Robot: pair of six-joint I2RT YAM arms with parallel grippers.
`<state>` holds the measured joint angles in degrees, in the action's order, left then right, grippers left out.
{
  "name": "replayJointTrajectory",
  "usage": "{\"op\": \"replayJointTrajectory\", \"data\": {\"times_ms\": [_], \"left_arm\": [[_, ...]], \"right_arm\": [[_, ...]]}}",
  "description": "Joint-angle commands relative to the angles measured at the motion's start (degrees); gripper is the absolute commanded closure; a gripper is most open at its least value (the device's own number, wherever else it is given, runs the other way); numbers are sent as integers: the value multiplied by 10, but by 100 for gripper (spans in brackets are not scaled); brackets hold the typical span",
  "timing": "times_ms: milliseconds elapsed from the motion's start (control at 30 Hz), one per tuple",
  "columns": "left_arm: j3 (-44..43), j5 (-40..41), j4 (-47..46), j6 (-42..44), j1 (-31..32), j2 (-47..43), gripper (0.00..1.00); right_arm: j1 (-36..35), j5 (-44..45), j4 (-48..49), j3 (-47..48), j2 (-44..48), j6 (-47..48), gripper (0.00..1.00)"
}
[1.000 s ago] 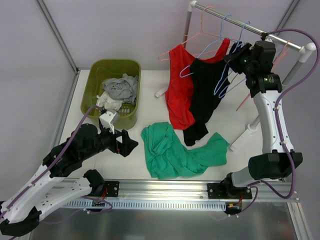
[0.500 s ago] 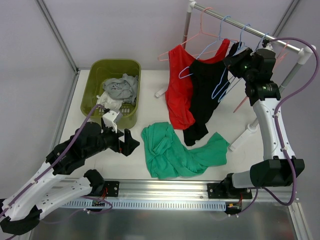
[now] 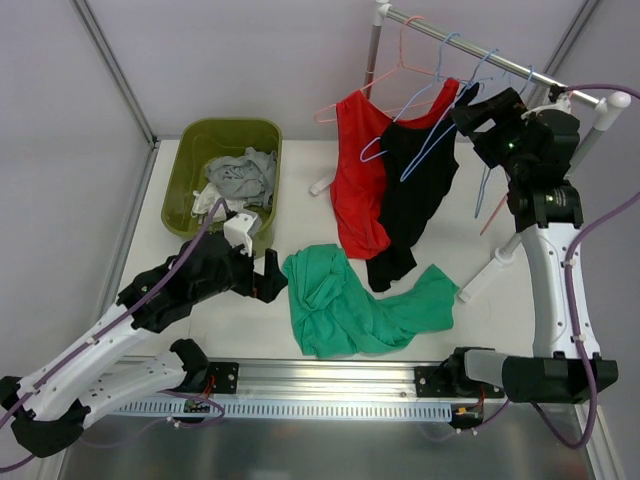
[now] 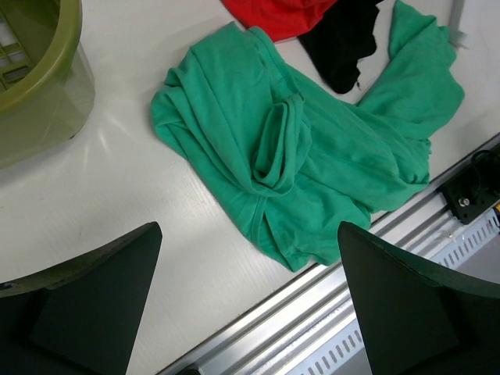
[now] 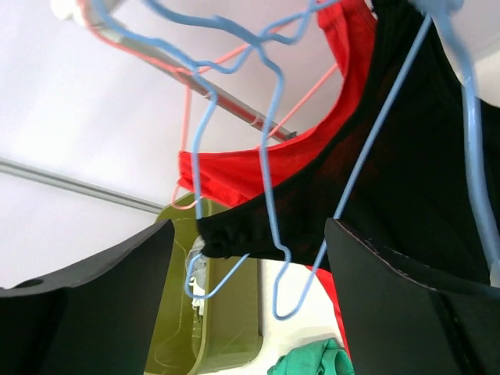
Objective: Remove the tank top from the hanger
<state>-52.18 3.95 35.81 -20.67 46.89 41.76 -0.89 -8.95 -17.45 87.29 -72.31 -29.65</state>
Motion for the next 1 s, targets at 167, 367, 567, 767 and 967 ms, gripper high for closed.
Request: {"op": "replayJointTrajectory", "data": {"times_ms": [167, 367, 567, 767, 967], "left_arm": [[-59, 51, -21, -41, 0, 168, 1], [-107, -9, -71, -32, 0, 333, 1], [-97, -66, -133, -46, 0, 461, 1], [-24, -190, -312, -80, 0, 512, 1], [38, -282, -446, -132, 8, 532, 1]], "right_arm": [[25, -84, -9, -36, 135, 66, 1], [31, -167, -36, -68, 240, 117, 0], [31, -244, -62, -115, 360, 165, 1], [30, -249, -99, -150, 430, 207, 1], [30, -276, -109, -162, 439, 219, 0]]}}
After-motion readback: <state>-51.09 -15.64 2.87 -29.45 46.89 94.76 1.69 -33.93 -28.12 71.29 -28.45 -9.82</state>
